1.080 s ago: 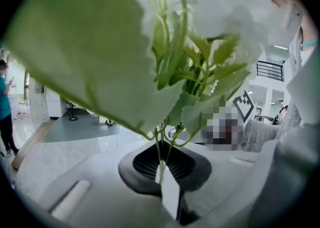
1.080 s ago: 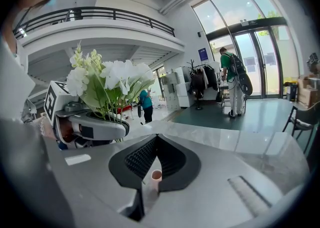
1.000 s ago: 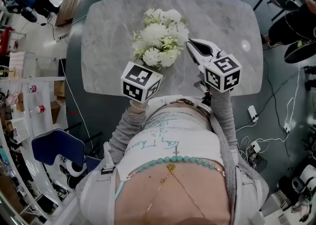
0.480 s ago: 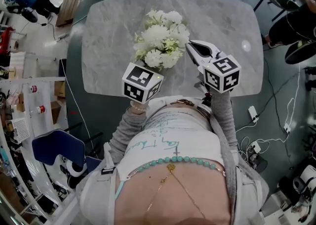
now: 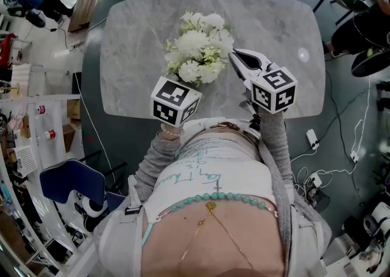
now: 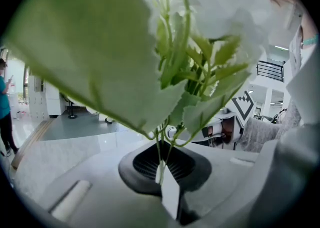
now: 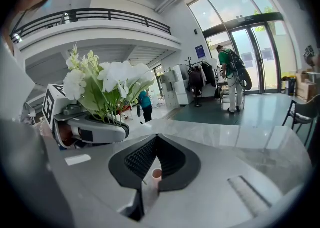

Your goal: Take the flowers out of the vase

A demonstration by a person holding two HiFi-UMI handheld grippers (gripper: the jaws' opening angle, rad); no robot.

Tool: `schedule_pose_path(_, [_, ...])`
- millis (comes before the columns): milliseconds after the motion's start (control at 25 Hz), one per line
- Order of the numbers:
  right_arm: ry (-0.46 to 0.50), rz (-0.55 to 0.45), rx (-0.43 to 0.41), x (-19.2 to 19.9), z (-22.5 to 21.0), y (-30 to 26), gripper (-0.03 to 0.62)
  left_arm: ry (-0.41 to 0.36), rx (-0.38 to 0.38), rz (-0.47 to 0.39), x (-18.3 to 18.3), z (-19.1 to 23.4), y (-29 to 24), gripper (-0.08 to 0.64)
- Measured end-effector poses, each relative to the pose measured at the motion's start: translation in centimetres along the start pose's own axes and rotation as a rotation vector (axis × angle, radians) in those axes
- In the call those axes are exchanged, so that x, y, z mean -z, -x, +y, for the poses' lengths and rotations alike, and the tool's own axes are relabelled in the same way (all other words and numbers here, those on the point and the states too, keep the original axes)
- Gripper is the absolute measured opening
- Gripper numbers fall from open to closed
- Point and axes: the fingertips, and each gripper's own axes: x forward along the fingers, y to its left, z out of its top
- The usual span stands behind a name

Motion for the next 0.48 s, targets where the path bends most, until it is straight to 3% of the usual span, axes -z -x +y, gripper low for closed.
schedule_pose_path(480, [0.000,0.015,-0.010,0.53,-0.41,0.08,0.026,0.001,0.006,0.012,0.37,-0.29,-0.76,0.008])
